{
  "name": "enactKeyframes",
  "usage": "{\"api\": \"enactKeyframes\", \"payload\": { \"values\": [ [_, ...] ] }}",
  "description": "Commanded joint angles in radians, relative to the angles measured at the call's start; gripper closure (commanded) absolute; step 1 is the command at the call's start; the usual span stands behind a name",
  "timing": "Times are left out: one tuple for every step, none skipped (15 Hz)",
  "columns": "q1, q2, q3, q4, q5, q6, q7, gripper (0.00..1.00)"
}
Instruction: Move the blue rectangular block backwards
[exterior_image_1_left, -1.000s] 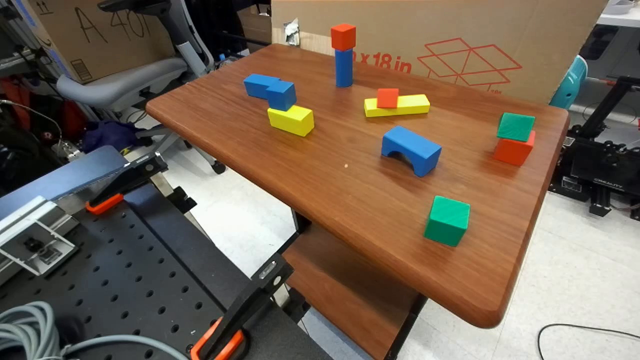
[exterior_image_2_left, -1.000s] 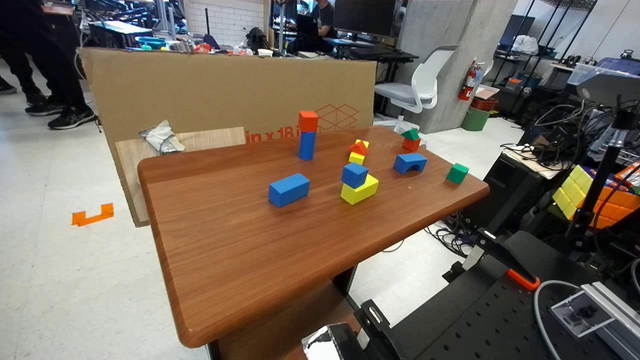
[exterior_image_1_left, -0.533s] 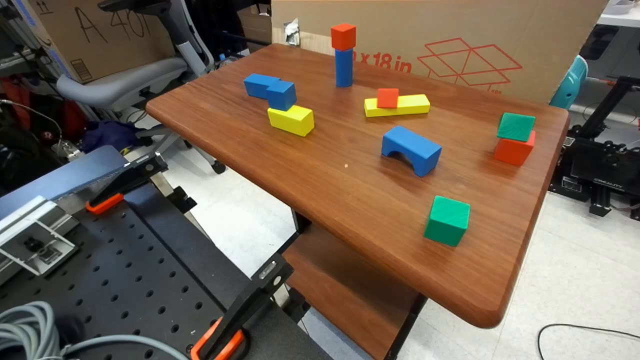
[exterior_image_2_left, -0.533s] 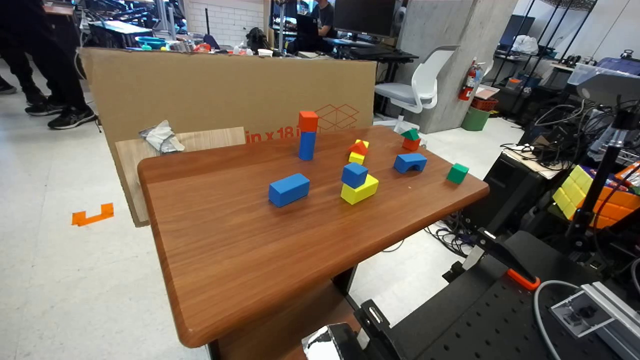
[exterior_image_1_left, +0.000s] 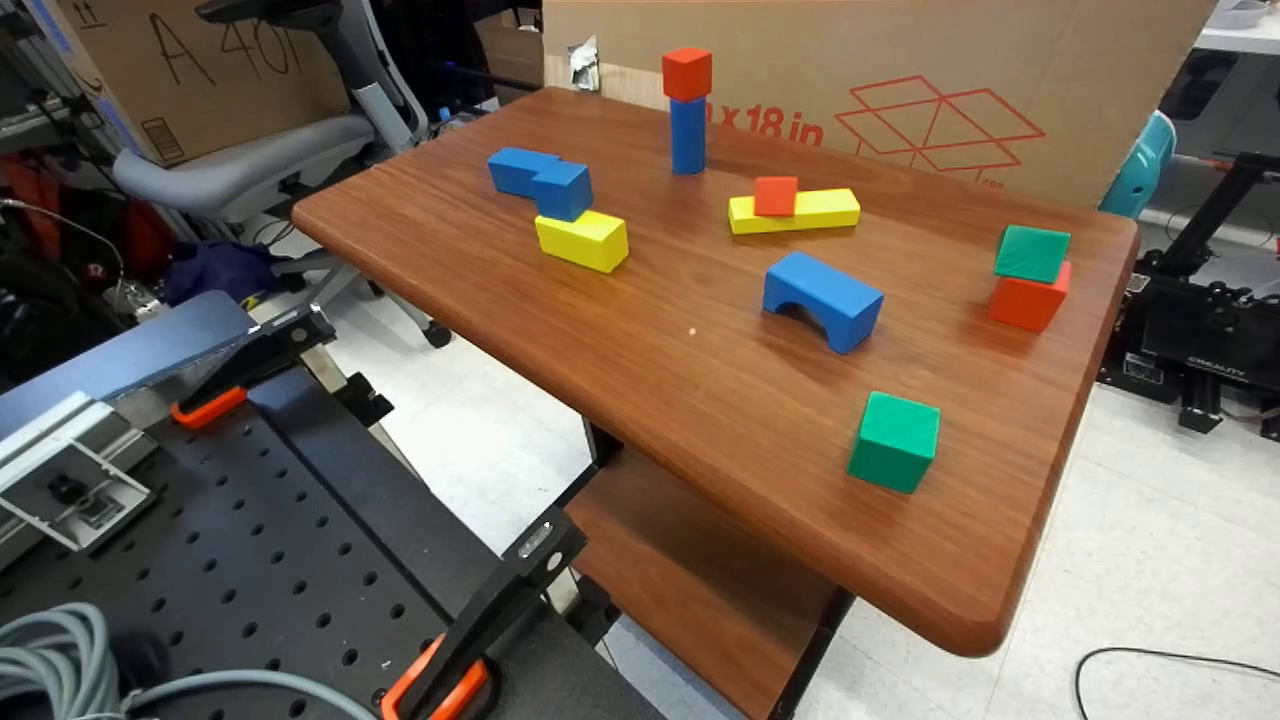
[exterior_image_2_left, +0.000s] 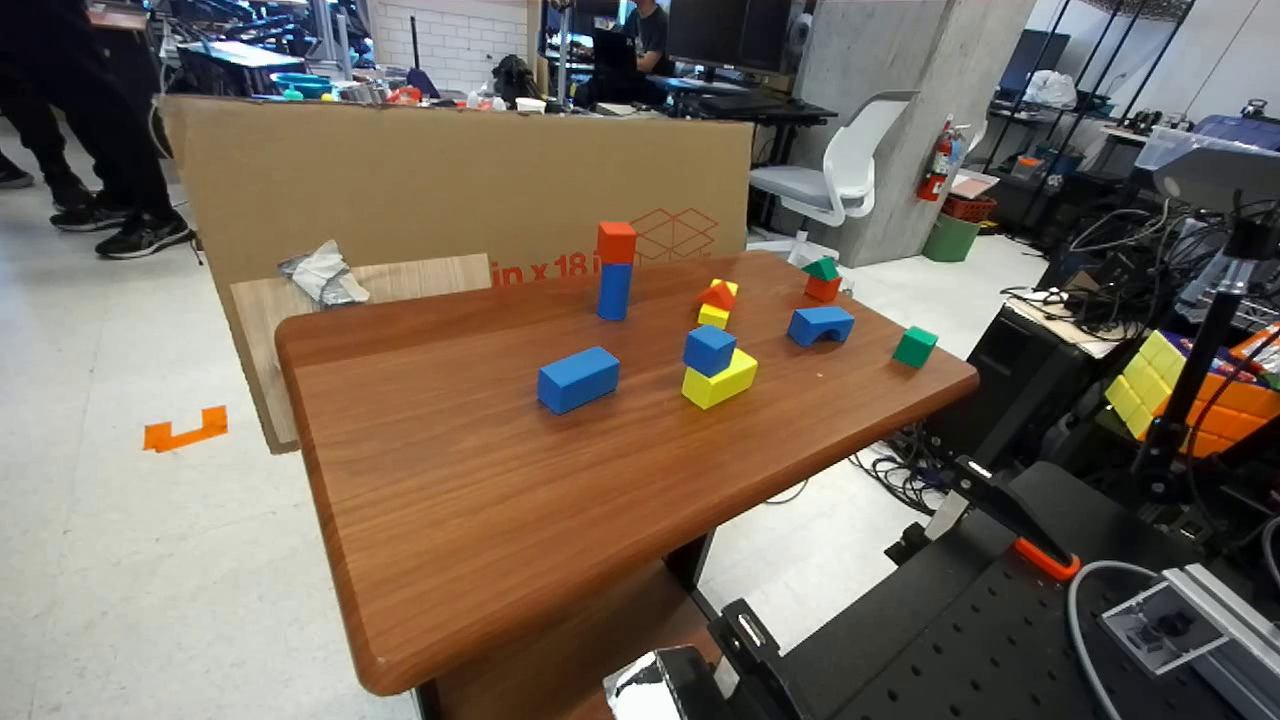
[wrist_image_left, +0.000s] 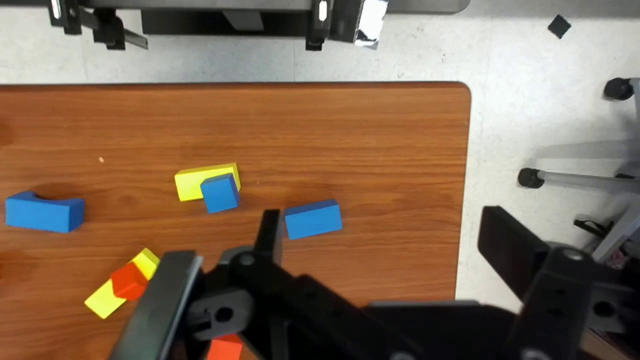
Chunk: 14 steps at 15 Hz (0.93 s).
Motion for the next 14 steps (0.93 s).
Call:
{"api": "enactKeyframes", "payload": {
  "values": [
    [-0.008,0.064,-0.021,-0.036,-0.045,0.16,-0.107,0.0],
    [-0.011,0.087,-0.027,-0.042,-0.047,0.196,-0.129,0.0],
    [-0.013,0.108,-0.032,-0.046,-0.037,0.223,-0.159,0.0],
    [-0.015,0.132,-0.035,-0.049,-0.032,0.241,-0.184,0.0],
    [-0.016,0.155,-0.038,-0.05,-0.03,0.259,-0.202,0.0],
    [-0.017,0.181,-0.04,-0.052,-0.04,0.275,-0.211,0.0],
    [-0.019,0.205,-0.041,-0.05,-0.045,0.286,-0.222,0.0],
    [-0.019,0.231,-0.042,-0.044,-0.053,0.293,-0.225,0.0],
    [-0.018,0.253,-0.043,-0.039,-0.063,0.295,-0.223,0.0],
    [-0.016,0.274,-0.045,-0.034,-0.075,0.304,-0.22,0.0],
    [-0.014,0.293,-0.045,-0.03,-0.09,0.311,-0.215,0.0],
    [-0.011,0.31,-0.046,-0.025,-0.104,0.313,-0.213,0.0],
    [-0.008,0.325,-0.047,-0.025,-0.12,0.328,-0.206,0.0],
    [-0.004,0.341,-0.051,-0.024,-0.144,0.341,-0.198,0.0]
  ]
}}
